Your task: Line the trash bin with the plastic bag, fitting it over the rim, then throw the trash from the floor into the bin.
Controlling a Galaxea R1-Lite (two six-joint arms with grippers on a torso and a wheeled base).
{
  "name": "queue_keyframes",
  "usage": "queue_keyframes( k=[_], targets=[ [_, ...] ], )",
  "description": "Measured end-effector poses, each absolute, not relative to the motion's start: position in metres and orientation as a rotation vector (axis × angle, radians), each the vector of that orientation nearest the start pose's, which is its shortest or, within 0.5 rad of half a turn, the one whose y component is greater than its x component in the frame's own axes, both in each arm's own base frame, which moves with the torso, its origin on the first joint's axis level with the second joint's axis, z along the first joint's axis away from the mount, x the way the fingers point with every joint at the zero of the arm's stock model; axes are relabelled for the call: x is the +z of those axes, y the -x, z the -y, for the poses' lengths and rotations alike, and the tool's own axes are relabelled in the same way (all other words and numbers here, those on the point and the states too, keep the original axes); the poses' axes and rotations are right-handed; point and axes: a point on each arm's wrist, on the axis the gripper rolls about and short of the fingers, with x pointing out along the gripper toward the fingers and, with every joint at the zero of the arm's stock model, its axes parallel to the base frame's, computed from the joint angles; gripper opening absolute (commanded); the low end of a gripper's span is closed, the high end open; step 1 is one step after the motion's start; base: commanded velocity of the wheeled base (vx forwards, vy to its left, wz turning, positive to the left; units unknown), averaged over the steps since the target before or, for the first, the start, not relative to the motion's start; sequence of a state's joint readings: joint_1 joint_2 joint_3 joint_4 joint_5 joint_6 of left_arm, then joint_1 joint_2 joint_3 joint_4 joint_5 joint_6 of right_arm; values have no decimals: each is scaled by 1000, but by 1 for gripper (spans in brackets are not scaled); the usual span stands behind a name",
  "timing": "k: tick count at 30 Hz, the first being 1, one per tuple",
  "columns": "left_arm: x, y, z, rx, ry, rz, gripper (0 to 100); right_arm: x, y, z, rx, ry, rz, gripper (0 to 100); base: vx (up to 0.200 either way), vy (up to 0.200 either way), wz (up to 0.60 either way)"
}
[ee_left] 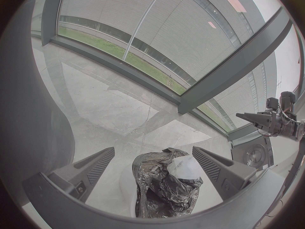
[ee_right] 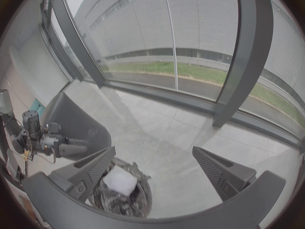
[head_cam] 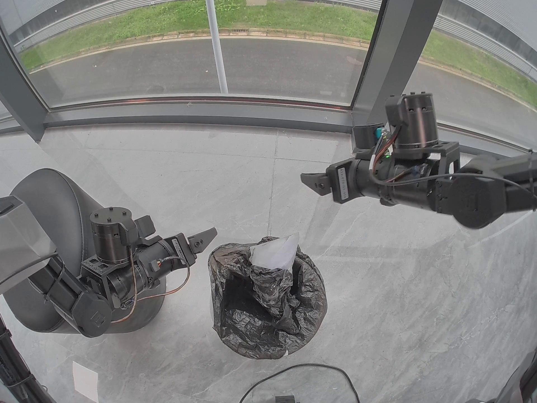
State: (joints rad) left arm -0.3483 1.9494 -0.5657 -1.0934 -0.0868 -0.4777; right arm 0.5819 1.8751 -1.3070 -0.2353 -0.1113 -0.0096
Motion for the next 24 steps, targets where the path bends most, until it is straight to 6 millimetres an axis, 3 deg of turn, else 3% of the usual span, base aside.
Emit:
queue_keyframes(
  k=[8,12,19,24],
  targets=[
    [90,-297,110,-353,428,-392,100,186,-312,-256,534,-10,-78,100,0,0,0],
    [89,-298,110,-351,428,-395,100,164,-304,-281,578,-88,-49,100,0,0,0],
    [87,-298,110,-349,427,-400,100,117,-288,-308,614,-141,-258,100,0,0,0],
    [86,-299,110,-348,426,-403,100,92,-276,-313,591,-166,-449,100,0,0,0]
  ],
)
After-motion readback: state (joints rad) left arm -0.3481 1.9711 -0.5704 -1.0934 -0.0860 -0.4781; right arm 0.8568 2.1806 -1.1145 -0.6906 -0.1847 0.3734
